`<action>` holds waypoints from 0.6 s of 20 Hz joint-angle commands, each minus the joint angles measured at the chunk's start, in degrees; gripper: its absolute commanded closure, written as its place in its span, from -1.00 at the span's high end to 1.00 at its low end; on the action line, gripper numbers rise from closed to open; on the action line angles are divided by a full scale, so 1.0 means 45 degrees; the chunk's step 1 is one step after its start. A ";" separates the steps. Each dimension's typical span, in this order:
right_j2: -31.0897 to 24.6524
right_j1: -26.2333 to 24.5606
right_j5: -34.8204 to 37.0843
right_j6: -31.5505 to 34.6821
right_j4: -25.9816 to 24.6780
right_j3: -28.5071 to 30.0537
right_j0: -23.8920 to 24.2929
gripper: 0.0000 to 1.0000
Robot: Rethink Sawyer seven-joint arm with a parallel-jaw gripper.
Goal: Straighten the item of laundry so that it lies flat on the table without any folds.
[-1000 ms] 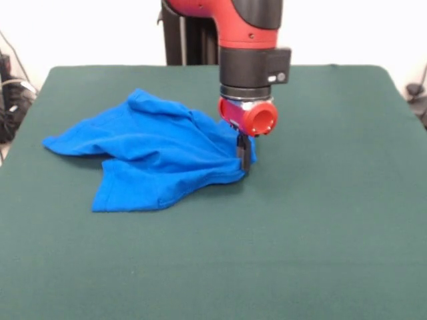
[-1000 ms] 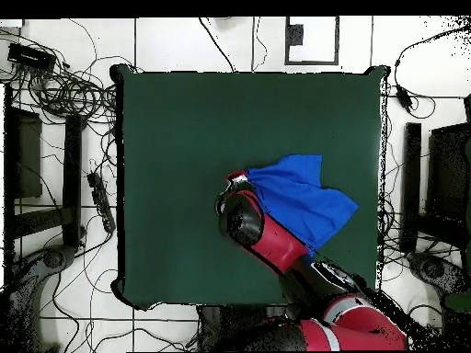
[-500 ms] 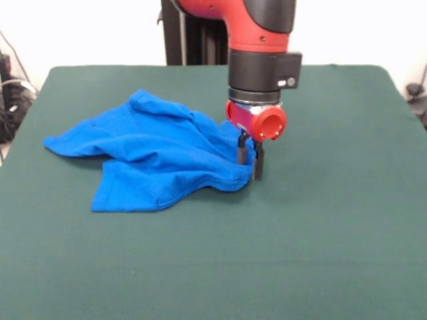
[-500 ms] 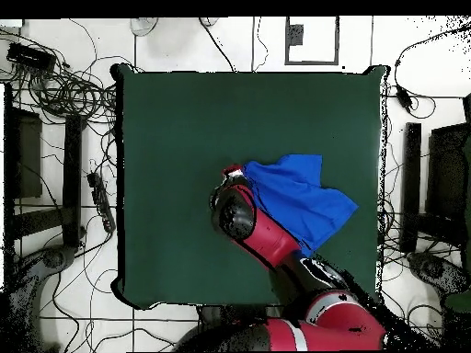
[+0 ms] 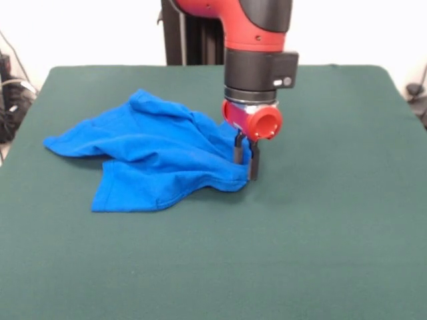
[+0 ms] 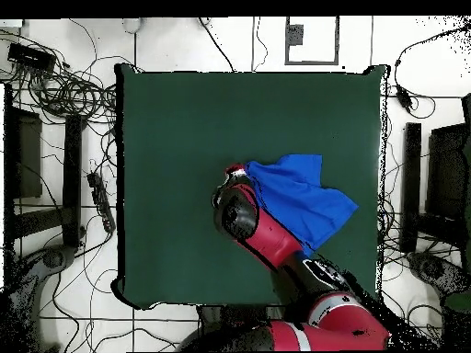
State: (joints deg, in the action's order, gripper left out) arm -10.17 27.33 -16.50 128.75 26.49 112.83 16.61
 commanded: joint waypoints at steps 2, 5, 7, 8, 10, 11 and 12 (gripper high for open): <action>-0.0873 0.0430 0.1883 0.3881 0.1644 0.1512 -0.0612 1.00; -0.0297 0.1196 0.2924 0.3663 0.2281 0.2043 -0.1013 1.00; -0.0219 0.1717 0.3347 0.3602 0.2448 0.2314 -0.1057 1.00; -0.0315 0.1975 0.3479 0.3634 0.2447 0.2442 -0.0988 1.00; -0.0322 0.2553 0.3867 0.3702 0.2586 0.2700 -0.1034 1.00; -0.0193 0.2848 0.4137 0.3724 0.2672 0.2835 -0.1140 1.00; -0.0115 0.3058 0.4337 0.3758 0.2728 0.2901 -0.1213 1.00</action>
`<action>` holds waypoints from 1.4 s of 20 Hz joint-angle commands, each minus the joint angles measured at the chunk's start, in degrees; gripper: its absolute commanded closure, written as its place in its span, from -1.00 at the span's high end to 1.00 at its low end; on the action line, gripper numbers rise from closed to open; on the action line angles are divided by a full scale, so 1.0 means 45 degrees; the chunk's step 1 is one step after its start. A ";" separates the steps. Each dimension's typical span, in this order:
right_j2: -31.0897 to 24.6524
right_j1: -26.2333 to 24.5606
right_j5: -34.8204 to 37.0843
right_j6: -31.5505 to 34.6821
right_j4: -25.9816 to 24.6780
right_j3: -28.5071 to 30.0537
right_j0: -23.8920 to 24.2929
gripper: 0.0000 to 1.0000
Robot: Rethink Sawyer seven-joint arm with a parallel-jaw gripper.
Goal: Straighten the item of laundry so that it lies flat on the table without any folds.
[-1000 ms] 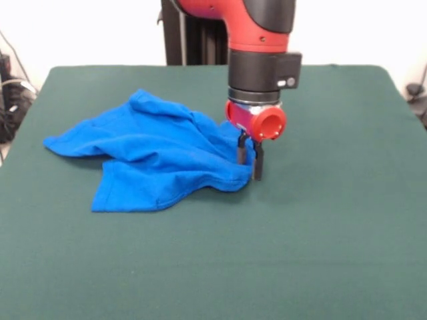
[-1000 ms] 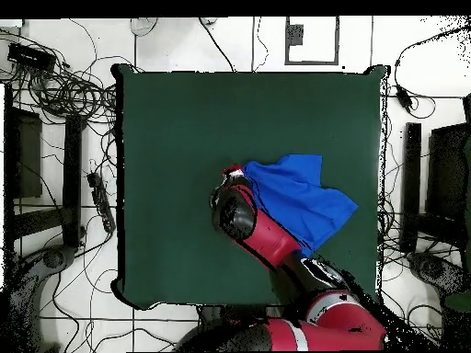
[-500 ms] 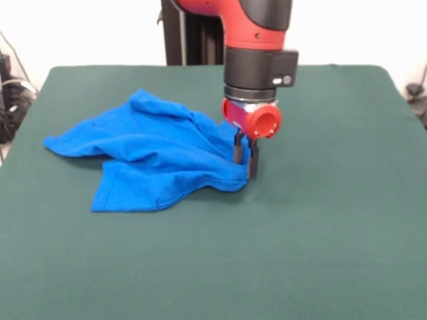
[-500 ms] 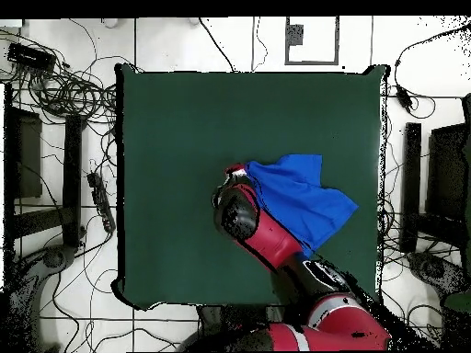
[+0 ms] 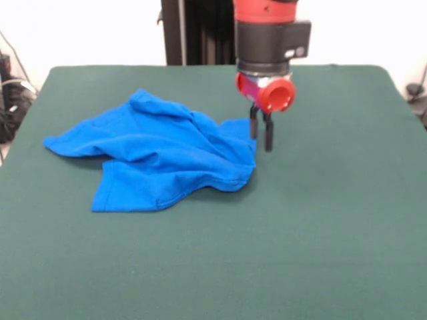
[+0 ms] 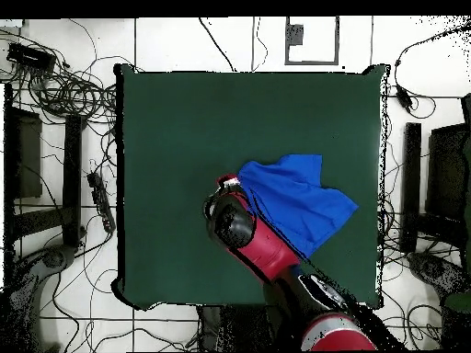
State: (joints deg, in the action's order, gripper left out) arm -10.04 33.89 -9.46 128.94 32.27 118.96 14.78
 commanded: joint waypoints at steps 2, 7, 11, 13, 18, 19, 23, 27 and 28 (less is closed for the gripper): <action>-0.0266 0.1854 0.2928 0.3886 0.1515 0.1717 -0.0750 1.00; -0.0301 0.1869 0.3548 0.4608 0.2286 0.2341 -0.0930 1.00; 0.0803 0.1309 0.3905 0.3755 0.2141 0.2196 -0.1142 1.00; 0.1266 0.1103 0.4175 0.3613 0.2132 0.2057 -0.1299 1.00; 0.1565 0.0365 0.4096 0.3707 0.2321 0.1610 -0.1402 1.00; 0.1833 0.0195 0.4222 0.3793 0.2419 0.1424 -0.1618 1.00; 0.2469 -0.0354 0.4781 0.4154 0.2854 0.0847 -0.2209 1.00; 0.1455 -0.0980 0.3710 0.4277 0.3363 0.0873 -0.1572 1.00; 0.1172 -0.1257 0.3219 0.4332 0.3470 0.0831 -0.1400 1.00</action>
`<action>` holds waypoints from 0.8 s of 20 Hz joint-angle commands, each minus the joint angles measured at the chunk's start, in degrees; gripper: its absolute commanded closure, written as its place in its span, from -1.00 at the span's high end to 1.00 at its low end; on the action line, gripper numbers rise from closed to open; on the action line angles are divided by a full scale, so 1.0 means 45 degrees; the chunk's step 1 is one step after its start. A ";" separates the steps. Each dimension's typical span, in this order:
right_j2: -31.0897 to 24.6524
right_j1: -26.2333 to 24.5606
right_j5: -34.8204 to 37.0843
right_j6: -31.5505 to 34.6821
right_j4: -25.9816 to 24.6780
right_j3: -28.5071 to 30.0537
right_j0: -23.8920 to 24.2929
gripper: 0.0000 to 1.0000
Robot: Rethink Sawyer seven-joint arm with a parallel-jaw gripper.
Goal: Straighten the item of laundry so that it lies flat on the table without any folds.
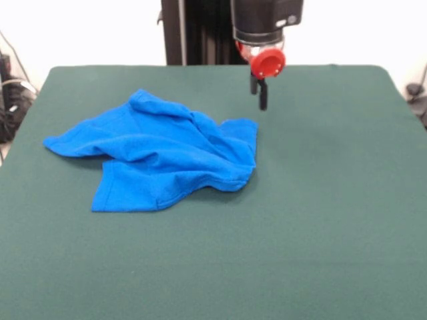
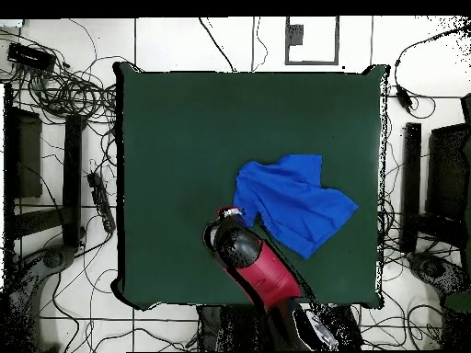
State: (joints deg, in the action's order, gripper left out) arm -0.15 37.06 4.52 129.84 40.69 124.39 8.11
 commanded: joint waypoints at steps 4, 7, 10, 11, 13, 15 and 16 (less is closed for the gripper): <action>-0.2062 -0.3039 -0.2268 0.4735 0.1162 -0.0793 0.0978 1.00; -0.2253 -0.3200 -0.3092 0.5186 0.0844 -0.0816 0.1222 1.00; -0.2471 -0.3066 -0.3750 0.5601 0.0449 -0.0572 0.1571 1.00; -0.2459 -0.2886 -0.3816 0.5633 0.0331 -0.0399 0.1696 1.00; -0.2080 -0.2408 -0.3562 0.5505 0.0425 -0.0052 0.1599 1.00; -0.2119 -0.2147 -0.3394 0.5768 0.0385 0.0257 0.1733 1.00; -0.2442 -0.2286 -0.3598 0.6122 0.0197 0.0313 0.1970 1.00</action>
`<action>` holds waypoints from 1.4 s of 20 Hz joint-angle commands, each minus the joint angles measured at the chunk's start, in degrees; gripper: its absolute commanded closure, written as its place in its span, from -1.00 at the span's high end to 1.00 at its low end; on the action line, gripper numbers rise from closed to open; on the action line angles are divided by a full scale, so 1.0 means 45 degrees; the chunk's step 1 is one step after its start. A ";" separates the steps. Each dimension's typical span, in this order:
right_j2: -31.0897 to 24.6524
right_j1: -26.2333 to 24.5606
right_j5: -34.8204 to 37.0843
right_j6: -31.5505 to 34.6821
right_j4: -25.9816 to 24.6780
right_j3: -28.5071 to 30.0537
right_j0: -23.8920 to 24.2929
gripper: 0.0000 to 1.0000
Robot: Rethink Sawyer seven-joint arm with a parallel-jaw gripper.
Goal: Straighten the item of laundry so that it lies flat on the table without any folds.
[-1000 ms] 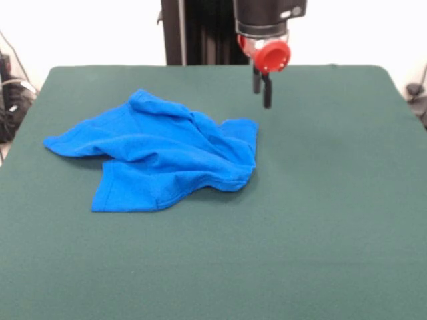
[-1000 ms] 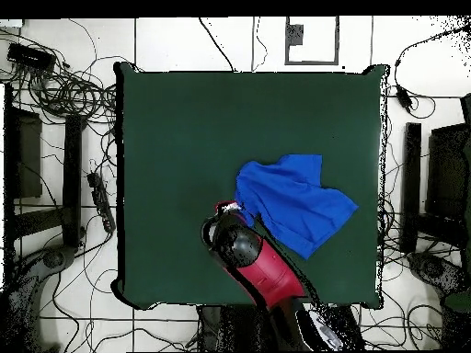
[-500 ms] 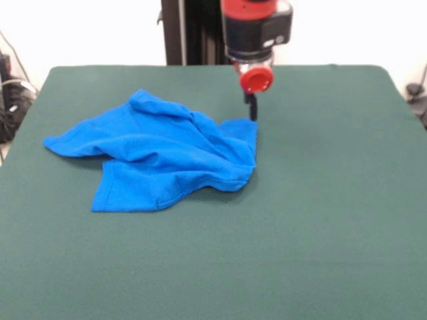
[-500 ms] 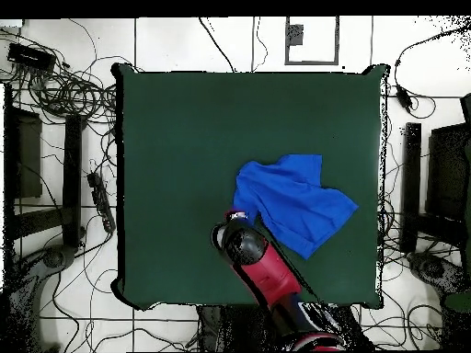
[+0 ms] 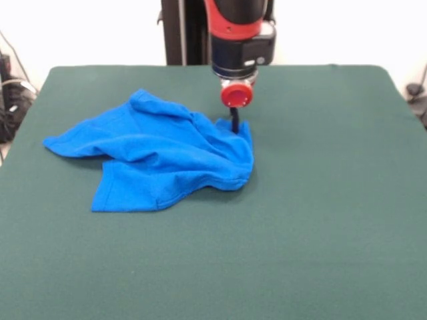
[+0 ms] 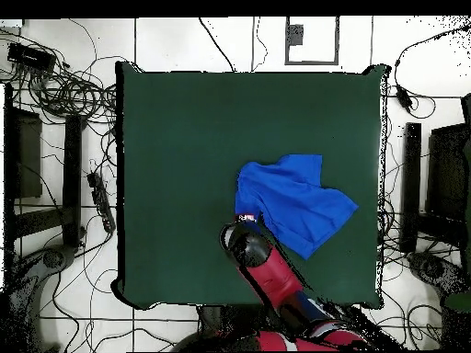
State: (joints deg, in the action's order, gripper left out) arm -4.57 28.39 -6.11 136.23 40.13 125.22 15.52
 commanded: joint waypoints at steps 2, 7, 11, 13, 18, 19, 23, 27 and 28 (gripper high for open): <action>-0.3098 -0.1362 -0.1853 0.5728 -0.0519 0.0038 0.1567 1.00; -0.3478 -0.3494 -0.2258 0.5960 -0.0971 -0.1434 0.1793 1.00; -0.2566 -0.3843 -0.1998 0.5624 -0.0912 -0.2156 0.0968 -1.00; -0.2420 -0.3735 -0.1683 0.5438 -0.0794 -0.2109 0.0815 -1.00; -0.2425 -0.3365 -0.1821 0.6441 -0.0188 -0.1757 0.0355 -1.00; -0.2658 -0.3313 -0.1862 0.6712 -0.0220 -0.1596 0.0455 -1.00; -0.3788 -0.2975 -0.1820 0.8197 0.0011 -0.0797 0.0813 -1.00; -0.3945 -0.2184 -0.1199 0.9451 0.1253 -0.0216 0.0106 -1.00; -0.4078 -0.2084 -0.1144 0.9690 0.1334 -0.0107 0.0109 -1.00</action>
State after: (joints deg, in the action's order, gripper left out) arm -9.72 27.77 -8.63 150.85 36.16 126.36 21.33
